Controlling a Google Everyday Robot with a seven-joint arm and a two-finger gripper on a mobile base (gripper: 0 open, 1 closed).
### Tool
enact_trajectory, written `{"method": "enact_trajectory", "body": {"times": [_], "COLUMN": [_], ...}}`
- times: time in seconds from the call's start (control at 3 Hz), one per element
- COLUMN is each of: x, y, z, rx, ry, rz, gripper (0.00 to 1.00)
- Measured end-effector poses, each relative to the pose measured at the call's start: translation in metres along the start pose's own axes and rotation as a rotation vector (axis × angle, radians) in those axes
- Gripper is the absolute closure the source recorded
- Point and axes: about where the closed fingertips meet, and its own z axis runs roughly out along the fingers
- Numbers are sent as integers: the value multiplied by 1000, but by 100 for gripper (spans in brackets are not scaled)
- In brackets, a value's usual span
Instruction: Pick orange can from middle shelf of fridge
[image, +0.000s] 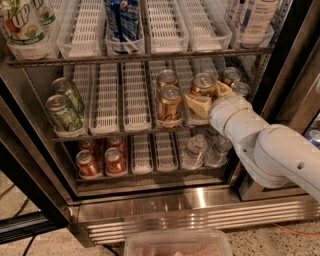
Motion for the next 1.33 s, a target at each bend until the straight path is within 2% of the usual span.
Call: {"method": "enact_trajectory", "body": {"times": [0.33, 0.67, 1.0, 1.33], "x": [-14, -18, -2, 16], "y": [-11, -19, -12, 11], "z": [-6, -22, -52, -81], "rx": [5, -1, -52, -159], "ry": [-5, 16, 96, 196], "rz": [-20, -35, -34, -30], "gripper": [100, 100, 100, 100]}}
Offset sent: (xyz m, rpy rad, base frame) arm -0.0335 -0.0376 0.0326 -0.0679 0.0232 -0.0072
